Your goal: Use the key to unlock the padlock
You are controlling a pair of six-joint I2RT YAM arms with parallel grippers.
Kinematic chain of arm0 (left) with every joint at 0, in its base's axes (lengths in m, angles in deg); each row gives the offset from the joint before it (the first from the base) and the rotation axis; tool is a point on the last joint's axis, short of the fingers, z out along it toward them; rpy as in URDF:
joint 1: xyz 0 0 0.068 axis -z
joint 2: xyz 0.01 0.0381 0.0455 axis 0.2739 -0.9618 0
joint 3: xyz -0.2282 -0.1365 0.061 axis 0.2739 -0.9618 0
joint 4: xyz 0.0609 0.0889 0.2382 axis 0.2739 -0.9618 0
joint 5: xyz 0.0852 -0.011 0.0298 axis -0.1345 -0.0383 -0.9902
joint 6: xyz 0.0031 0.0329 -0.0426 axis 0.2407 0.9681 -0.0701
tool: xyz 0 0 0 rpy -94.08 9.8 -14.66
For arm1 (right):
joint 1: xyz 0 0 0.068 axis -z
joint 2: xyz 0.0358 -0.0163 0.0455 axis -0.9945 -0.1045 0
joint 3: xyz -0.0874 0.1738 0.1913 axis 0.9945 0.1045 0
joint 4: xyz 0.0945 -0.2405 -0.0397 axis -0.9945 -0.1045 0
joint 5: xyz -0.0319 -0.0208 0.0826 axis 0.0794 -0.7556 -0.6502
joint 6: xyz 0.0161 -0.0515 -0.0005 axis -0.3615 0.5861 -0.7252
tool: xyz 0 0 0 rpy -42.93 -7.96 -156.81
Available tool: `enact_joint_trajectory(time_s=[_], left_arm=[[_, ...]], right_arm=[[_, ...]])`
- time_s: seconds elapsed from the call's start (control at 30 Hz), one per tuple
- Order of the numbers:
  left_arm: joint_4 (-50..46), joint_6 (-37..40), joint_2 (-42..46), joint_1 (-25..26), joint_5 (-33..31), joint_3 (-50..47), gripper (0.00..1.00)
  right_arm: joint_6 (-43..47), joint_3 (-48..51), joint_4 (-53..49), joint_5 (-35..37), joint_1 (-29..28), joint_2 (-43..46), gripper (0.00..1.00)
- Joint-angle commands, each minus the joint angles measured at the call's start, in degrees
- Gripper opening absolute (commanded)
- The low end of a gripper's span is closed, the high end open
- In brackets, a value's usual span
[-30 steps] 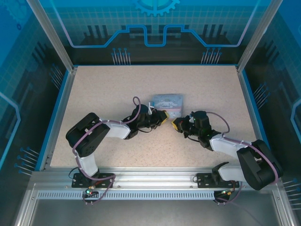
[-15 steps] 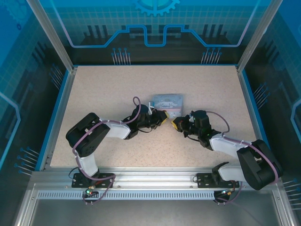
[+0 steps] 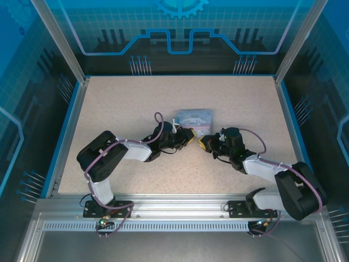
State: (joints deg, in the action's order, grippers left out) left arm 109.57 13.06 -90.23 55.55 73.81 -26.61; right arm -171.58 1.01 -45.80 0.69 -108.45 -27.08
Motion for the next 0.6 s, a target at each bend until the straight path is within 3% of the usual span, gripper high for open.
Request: enact_joint_trajectory(time_s=[0.0, 0.57], left_arm=[[3.1, -0.7, -0.5, 0.7, -0.2, 0.0, 0.00], [3.0, -0.5, -0.4, 0.8, -0.6, -0.1, 0.00]], right_arm=[[-0.2, -1.6, 0.2, 0.4, -0.4, 1.1, 0.00], [0.0, -2.0, -0.5, 0.3, -0.3, 2.2, 0.00]])
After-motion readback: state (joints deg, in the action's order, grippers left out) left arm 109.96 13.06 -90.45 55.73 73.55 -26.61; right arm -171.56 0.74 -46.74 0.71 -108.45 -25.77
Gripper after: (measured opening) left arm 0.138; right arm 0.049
